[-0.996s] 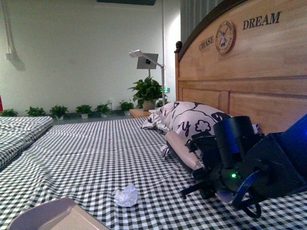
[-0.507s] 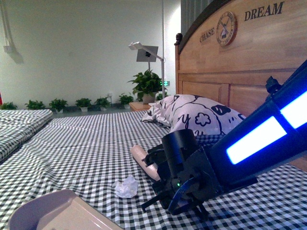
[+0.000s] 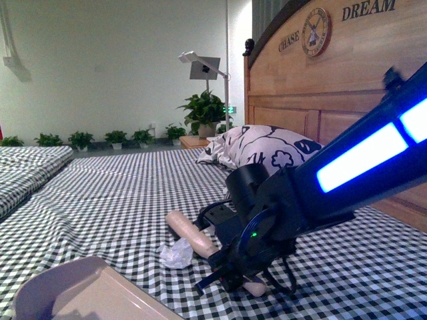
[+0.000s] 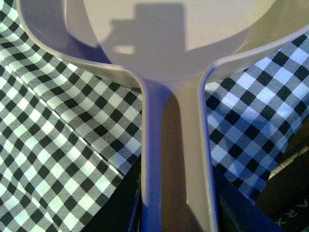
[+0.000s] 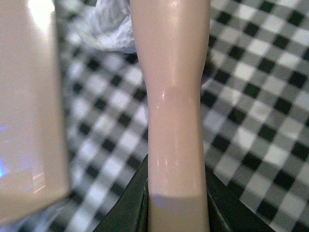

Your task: Clean up trash

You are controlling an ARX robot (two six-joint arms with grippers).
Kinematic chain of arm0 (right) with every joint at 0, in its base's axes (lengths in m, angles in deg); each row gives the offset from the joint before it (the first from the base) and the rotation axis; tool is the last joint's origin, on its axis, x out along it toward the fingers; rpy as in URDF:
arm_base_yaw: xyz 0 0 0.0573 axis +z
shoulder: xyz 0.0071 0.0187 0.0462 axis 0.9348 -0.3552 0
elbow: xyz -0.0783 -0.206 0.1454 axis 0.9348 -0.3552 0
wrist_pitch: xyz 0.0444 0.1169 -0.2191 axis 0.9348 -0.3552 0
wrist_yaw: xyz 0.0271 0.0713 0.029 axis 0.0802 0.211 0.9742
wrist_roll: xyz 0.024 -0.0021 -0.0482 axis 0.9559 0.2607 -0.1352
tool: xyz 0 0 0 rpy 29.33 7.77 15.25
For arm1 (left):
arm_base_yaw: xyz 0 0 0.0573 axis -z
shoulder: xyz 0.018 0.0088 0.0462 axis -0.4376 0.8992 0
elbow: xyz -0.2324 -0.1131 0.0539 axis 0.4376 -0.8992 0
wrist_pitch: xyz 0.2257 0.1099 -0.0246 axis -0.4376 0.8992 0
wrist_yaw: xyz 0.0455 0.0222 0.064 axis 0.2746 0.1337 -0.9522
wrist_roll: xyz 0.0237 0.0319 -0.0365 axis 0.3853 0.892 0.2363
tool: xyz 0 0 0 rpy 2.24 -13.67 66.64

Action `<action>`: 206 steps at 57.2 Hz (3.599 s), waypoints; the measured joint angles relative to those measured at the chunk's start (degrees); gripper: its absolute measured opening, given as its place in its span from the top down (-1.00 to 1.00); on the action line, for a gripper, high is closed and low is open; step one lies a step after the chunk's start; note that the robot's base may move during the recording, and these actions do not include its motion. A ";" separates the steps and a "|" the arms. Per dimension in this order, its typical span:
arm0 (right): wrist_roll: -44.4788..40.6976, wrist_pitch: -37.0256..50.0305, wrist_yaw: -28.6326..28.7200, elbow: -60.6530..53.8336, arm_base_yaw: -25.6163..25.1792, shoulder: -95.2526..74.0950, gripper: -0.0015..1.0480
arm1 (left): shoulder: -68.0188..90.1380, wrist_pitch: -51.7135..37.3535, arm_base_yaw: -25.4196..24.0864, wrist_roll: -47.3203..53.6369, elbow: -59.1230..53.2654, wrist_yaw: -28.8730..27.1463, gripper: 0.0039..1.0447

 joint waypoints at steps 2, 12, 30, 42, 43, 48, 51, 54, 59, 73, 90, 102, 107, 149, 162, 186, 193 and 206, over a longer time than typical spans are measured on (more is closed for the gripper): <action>-0.26 -1.09 3.96 -1.16 -0.92 2.01 0.62 | 0.00 0.00 0.00 0.00 0.00 -0.02 0.49; -1.22 -1.77 12.04 -5.05 -6.36 11.43 0.62 | 0.00 0.00 0.00 0.07 0.00 0.00 0.49; -0.68 8.04 7.80 -14.93 -15.43 17.51 0.62 | 0.00 0.00 -0.02 0.11 0.00 -0.02 0.49; 0.76 14.25 6.84 -21.68 -17.16 19.91 0.62 | 0.00 0.00 -0.02 0.11 0.00 0.00 0.49; 0.96 14.93 6.84 -22.38 -17.40 20.55 0.62 | 0.00 0.00 -0.02 0.11 0.00 0.00 0.49; 1.53 17.00 6.64 -24.76 -18.53 23.08 0.62 | -0.02 -1.25 -0.11 -0.90 -0.31 0.50 0.49; 1.64 18.18 6.67 -26.62 -19.54 25.22 0.62 | -0.44 -9.62 -0.28 -4.68 -3.61 1.62 0.49; 1.66 18.93 6.80 -28.30 -20.46 26.99 0.62 | -0.55 -18.03 -0.39 -10.21 -5.70 2.38 0.49; 2.34 21.68 7.10 -33.16 -23.04 32.11 0.62 | -1.53 -31.58 -0.96 -21.99 -8.13 2.38 0.49; 7.19 27.17 6.16 -41.64 -27.54 43.45 0.62 | -6.99 -41.24 -0.85 -31.43 -10.32 -1.31 0.49; 20.39 28.96 3.37 -49.96 -31.45 61.46 0.62 | -20.09 -41.03 0.15 -30.32 -11.98 -12.13 0.49; 28.33 28.74 7.43 -55.91 -31.39 75.54 0.62 | -35.45 -31.93 3.43 -30.01 -14.05 -17.16 0.49; 31.04 27.58 6.88 -57.33 -31.32 81.81 0.62 | -43.43 -27.32 5.79 -29.66 -14.91 -19.26 0.49; 40.39 17.57 -2.25 -63.36 -31.06 107.01 0.62 | -66.47 -13.31 11.78 -34.69 -15.61 -29.99 0.49; 38.38 16.09 -4.94 -63.54 -29.90 106.88 0.62 | -66.64 -12.35 12.17 -37.40 -16.13 -29.24 0.49; 37.77 16.09 -4.96 -63.54 -29.90 106.88 0.62 | -66.71 -12.35 12.20 -37.97 -16.15 -29.22 0.49; 37.77 16.09 -4.96 -63.54 -29.90 106.88 0.62 | -66.71 -12.35 12.20 -37.97 -16.15 -29.24 0.49; 37.75 16.09 -4.94 -63.54 -29.88 106.88 0.62 | -66.71 -12.35 12.20 -37.99 -16.15 -29.22 0.49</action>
